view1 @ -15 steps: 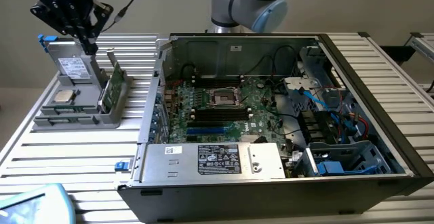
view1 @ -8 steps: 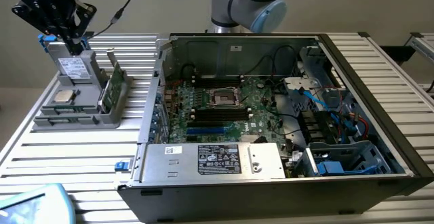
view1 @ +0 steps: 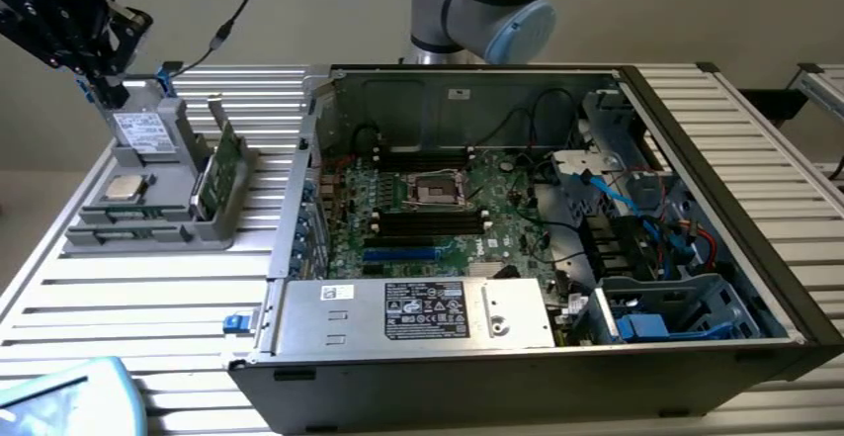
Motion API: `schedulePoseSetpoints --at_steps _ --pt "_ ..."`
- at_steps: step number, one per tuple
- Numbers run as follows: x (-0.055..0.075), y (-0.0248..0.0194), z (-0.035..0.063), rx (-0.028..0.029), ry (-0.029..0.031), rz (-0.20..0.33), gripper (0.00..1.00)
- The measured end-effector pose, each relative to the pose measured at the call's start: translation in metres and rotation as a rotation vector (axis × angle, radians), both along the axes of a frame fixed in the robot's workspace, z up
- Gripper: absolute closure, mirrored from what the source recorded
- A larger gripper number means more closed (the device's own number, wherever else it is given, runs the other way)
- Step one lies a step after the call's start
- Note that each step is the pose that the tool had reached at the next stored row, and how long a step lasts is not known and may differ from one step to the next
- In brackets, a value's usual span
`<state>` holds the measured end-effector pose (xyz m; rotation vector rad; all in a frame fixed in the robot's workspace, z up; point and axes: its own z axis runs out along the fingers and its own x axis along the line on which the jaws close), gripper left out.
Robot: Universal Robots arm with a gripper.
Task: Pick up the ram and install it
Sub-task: 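Reach for the ram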
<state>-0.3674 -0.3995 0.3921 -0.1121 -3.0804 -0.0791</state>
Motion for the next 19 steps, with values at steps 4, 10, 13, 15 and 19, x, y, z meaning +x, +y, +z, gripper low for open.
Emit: schedulePoseSetpoints --at_steps 4,10,13,15,19 --pt "-0.012 0.0000 -0.0014 0.0000 0.0121 0.000 0.89" --pt "-0.025 0.0000 -0.0052 -0.0030 0.0148 0.010 0.89" --pt "-0.026 -0.0001 -0.0068 -0.0087 0.0149 0.024 0.89" --pt "-0.027 0.0000 -0.0078 -0.0132 0.0150 0.033 0.89" --pt "-0.030 -0.0001 -0.0105 -0.0218 0.0151 0.049 0.89"
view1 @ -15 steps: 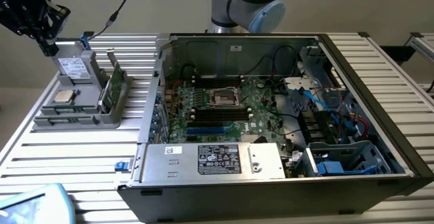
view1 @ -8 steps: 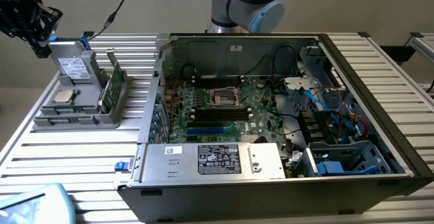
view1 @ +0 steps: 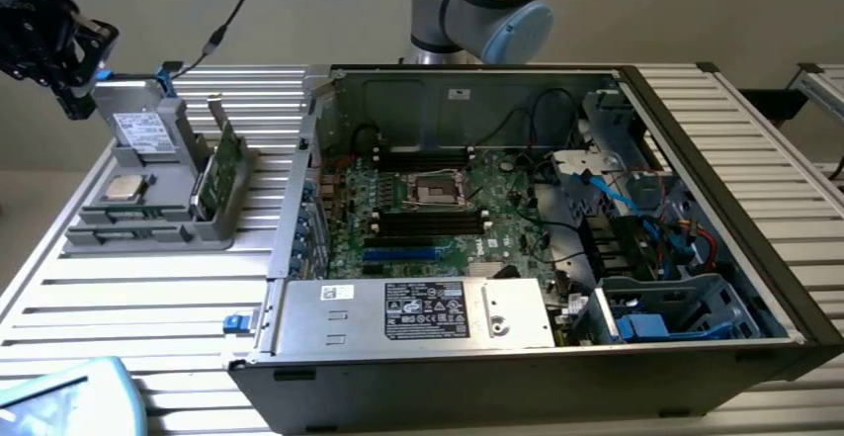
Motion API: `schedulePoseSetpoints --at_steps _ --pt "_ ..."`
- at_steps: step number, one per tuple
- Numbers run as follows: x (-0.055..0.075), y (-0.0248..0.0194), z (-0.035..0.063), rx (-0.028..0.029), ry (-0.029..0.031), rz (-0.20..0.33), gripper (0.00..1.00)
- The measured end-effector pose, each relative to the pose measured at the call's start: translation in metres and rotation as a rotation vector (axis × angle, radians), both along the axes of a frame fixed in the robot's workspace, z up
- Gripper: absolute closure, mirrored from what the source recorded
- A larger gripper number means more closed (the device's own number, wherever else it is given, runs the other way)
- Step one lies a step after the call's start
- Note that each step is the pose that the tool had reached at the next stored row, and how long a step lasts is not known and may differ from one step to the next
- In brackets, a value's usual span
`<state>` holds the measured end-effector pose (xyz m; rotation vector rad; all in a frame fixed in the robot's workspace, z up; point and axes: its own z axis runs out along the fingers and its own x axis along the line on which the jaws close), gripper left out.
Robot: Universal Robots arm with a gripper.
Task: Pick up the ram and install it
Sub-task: 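Reach for the ram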
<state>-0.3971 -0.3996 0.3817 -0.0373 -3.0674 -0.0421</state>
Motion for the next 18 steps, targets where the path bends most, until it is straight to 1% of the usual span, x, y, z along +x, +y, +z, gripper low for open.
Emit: schedulePoseSetpoints --at_steps 2,4,8,10,12,13,16,17,18 --pt "-0.001 0.0000 -0.0016 -0.0026 -0.0001 0.007 0.89" --pt "-0.003 0.0000 -0.0031 -0.0038 0.0000 0.014 0.89" --pt "-0.007 0.0000 -0.0051 -0.0036 -0.0001 0.017 0.89" --pt "-0.009 0.0000 -0.0062 -0.0015 -0.0002 0.017 0.89" --pt "-0.010 -0.0001 -0.0071 0.0018 -0.0001 0.017 0.89" --pt "-0.011 0.0000 -0.0074 0.0054 -0.0001 0.017 0.89" --pt "-0.011 0.0000 -0.0080 0.0187 -0.0002 0.017 0.89" --pt "-0.011 0.0001 -0.0081 0.0211 -0.0002 0.017 0.89" --pt "-0.011 0.0001 -0.0081 0.0216 -0.0002 0.016 0.89"
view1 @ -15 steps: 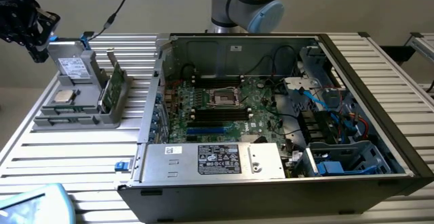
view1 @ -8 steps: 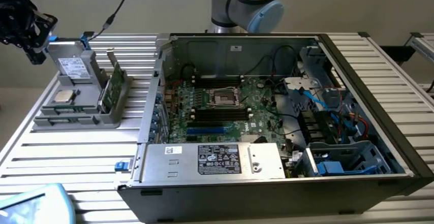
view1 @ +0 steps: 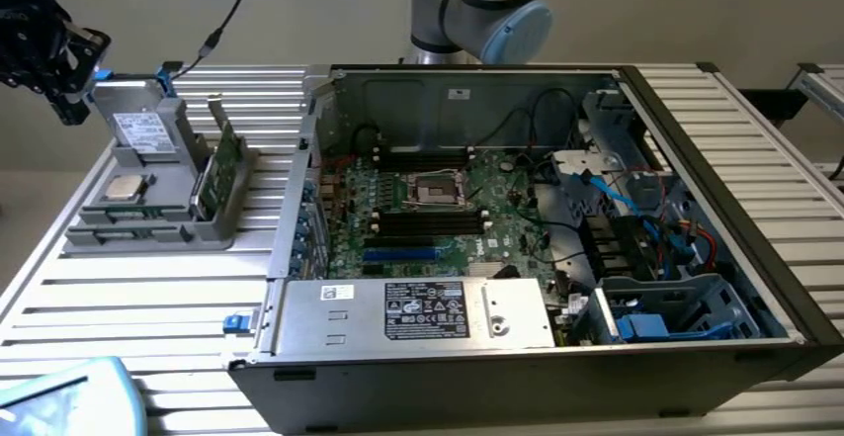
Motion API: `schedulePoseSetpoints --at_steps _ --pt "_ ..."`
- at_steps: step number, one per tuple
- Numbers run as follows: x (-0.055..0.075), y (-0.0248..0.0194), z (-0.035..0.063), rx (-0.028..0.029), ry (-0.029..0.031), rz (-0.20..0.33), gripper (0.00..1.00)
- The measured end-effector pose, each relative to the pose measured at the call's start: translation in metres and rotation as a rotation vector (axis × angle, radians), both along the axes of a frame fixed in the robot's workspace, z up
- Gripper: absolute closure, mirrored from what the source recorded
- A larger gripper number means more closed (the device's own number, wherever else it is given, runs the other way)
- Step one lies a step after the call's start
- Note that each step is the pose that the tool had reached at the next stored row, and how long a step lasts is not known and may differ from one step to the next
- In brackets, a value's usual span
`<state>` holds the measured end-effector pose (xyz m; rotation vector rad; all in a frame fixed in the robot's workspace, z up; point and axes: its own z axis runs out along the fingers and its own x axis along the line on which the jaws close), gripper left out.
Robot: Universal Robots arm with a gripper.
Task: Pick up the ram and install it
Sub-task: 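Reach for the ram, then pick up the ram and move it above insertion slot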
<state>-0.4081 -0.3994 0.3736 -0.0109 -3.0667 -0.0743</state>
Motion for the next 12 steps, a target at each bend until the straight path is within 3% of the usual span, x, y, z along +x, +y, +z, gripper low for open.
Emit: schedulePoseSetpoints --at_steps 12 --pt "0.0000 -0.0001 -0.0001 0.0001 -0.0001 0.000 0.89"
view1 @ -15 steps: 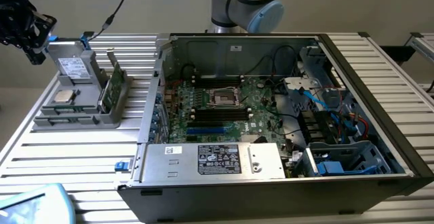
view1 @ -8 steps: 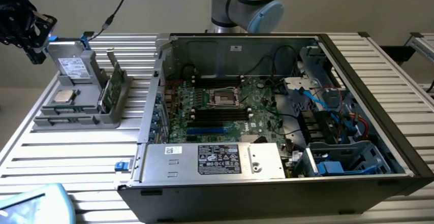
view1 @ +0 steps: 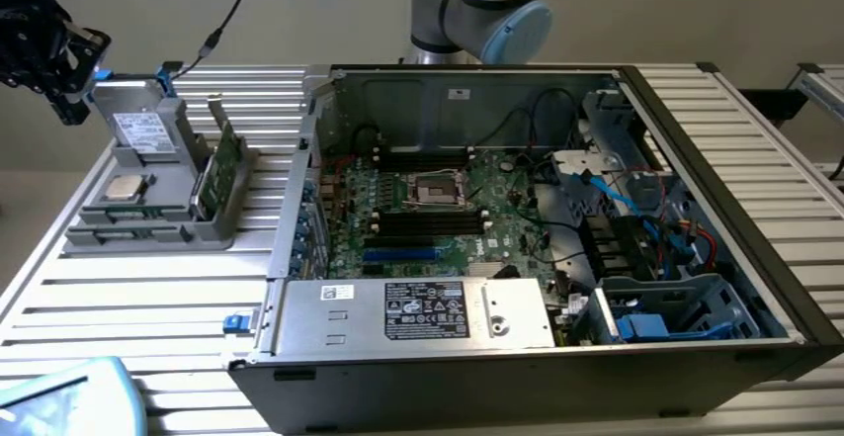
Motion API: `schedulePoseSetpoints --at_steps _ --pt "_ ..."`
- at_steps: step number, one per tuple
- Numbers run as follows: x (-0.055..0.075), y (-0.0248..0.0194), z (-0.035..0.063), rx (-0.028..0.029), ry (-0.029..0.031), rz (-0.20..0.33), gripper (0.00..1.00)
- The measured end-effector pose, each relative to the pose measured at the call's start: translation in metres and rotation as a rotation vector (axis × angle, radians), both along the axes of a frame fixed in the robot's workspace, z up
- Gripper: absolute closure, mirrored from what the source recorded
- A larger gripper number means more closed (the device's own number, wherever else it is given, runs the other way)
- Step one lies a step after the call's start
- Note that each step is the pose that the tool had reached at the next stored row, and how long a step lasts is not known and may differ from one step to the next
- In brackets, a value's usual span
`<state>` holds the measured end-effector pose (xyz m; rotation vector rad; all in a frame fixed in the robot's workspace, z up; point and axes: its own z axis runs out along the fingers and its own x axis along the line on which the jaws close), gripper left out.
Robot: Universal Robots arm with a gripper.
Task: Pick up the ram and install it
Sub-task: 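Pick up the ram and move it above insertion slot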
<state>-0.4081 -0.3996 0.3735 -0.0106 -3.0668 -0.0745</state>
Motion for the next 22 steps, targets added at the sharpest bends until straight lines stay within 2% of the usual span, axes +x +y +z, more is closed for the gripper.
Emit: schedulePoseSetpoints --at_steps 3,11,12,14,22 --pt "0.0000 0.0000 0.0001 0.0016 0.0002 -0.013 0.89" --pt "-0.0001 0.0000 -0.0011 0.0034 -0.0001 -0.142 0.89" --pt "-0.0001 0.0000 -0.0016 0.0035 -0.0003 -0.145 0.89" --pt "-0.0001 -0.0001 -0.0024 0.0035 0.0000 -0.127 0.89" --pt "-0.0002 0.0000 -0.0050 0.0036 0.0001 0.019 0.89"
